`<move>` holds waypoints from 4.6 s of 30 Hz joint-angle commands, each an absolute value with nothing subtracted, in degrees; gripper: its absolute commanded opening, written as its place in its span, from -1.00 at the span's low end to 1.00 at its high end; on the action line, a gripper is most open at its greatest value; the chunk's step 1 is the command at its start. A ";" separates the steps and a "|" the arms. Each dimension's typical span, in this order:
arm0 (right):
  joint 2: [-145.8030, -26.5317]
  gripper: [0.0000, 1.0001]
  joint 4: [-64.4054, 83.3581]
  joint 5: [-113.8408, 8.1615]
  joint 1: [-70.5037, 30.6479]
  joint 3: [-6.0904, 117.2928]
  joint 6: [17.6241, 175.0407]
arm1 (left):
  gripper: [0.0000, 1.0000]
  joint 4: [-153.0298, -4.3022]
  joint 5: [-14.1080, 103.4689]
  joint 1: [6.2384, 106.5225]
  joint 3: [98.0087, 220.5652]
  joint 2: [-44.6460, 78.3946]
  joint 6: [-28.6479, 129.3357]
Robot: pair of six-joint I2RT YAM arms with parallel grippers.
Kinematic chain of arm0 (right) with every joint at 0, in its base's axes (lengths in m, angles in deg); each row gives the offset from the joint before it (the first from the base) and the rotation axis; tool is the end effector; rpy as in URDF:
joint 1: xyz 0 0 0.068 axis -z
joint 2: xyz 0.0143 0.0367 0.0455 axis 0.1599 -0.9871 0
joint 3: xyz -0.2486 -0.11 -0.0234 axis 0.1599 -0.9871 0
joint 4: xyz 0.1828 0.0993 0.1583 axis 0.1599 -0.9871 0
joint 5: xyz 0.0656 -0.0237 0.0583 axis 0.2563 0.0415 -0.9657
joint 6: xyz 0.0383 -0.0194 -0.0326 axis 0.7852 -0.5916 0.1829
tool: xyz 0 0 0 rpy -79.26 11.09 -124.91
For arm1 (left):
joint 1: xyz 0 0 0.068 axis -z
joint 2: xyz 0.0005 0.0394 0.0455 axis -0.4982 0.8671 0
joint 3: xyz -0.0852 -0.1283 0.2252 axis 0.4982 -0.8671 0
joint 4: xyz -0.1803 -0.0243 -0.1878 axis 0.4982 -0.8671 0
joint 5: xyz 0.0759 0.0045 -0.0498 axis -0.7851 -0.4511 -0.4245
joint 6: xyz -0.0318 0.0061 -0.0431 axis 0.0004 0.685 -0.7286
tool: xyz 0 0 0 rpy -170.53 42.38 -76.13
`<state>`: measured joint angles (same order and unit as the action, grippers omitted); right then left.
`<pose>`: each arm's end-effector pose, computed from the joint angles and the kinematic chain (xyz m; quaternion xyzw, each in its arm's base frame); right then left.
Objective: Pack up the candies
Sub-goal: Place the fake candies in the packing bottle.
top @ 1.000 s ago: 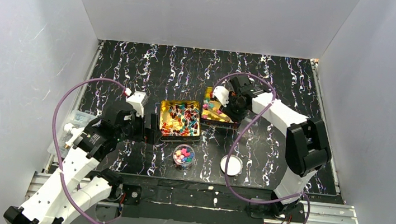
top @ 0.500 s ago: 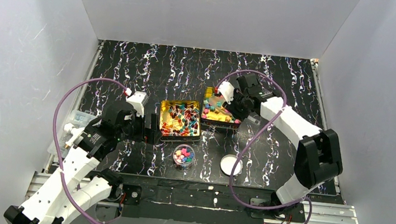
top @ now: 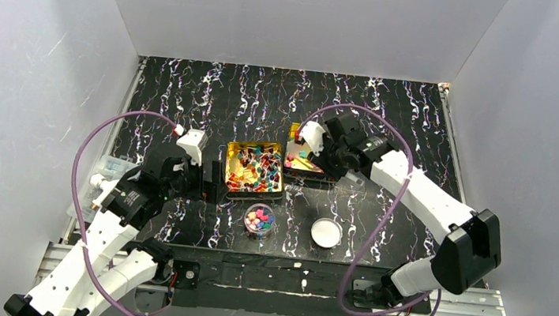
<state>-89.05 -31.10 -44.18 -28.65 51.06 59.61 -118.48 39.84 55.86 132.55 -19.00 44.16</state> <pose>0.2442 0.1889 0.2913 -0.5279 0.7912 0.0129 0.3084 0.1312 -0.0663 0.3087 0.0770 0.8702 -0.2052 0.4413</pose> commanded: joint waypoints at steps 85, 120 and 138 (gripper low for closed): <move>-72.50 -0.97 -43.53 -38.89 -63.32 52.82 95.44 | 0.99 -123.08 50.77 55.63 142.39 -21.93 41.05; -96.80 -0.97 -62.76 -39.19 -63.40 69.91 101.88 | 0.99 -118.83 51.69 55.65 129.43 -27.15 42.50; -81.44 -0.97 -54.55 -20.11 -61.49 61.64 108.21 | 0.99 -118.47 51.60 55.63 128.92 -27.45 41.82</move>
